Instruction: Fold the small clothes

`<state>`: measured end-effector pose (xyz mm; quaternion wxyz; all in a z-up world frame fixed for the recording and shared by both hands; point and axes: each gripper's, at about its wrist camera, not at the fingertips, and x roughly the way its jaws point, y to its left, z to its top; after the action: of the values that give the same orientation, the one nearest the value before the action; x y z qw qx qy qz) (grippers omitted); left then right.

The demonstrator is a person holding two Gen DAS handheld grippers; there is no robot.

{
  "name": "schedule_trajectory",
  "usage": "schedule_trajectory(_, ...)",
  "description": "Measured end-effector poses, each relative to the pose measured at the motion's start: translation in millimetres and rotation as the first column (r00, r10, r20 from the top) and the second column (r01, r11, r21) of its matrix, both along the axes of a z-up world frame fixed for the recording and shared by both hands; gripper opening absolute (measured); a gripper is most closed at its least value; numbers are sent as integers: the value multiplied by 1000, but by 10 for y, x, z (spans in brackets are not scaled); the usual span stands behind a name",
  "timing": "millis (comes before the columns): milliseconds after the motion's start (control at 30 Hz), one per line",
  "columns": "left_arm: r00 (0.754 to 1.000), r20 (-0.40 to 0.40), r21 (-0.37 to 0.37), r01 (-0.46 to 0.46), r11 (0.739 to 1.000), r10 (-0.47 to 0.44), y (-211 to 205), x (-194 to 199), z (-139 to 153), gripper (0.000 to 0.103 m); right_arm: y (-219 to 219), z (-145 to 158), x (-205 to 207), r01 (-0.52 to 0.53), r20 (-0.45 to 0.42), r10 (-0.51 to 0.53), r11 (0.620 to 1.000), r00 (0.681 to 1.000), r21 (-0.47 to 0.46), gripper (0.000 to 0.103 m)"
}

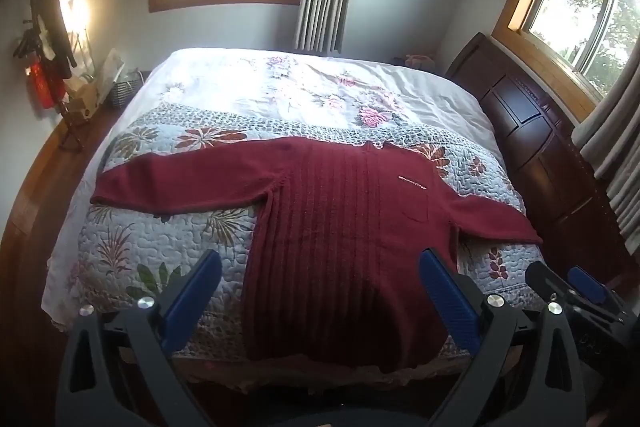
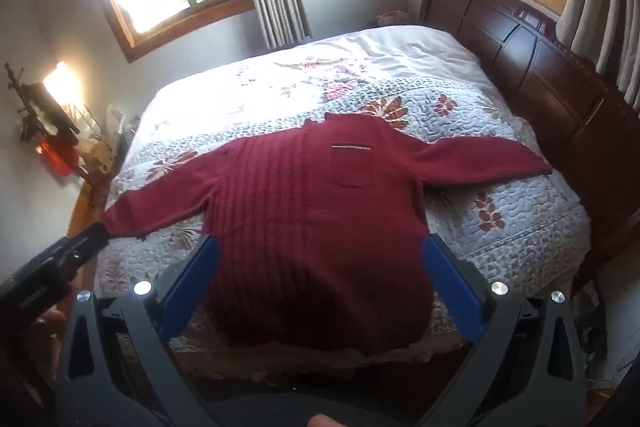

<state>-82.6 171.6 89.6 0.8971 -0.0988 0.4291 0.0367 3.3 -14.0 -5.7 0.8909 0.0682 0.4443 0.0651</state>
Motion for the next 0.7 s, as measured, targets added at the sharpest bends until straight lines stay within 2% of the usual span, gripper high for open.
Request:
schedule_trajectory(167,1000,7,10,20,1000,-20,-9,-2,-22,99,-22,4,36,21,-20,-21,1000,1000,3,100)
schedule_trajectory(300,999,33,3,34,999,-34,-53,7,15,99,0,39,51,49,-5,-50,998,999,-49,100)
schedule_trajectory(367,999,1,6,41,999,-41,-73,40,3,99,1,67,58,59,15,-58,995,998,-75,100)
schedule_trajectory(500,998,7,15,63,998,-63,-114,49,45,99,1,156,69,84,68,-76,989,995,-123,100)
schedule_trajectory(700,999,42,67,27,997,-30,-74,87,78,99,-40,329,61,117,169,-90,981,981,-157,100)
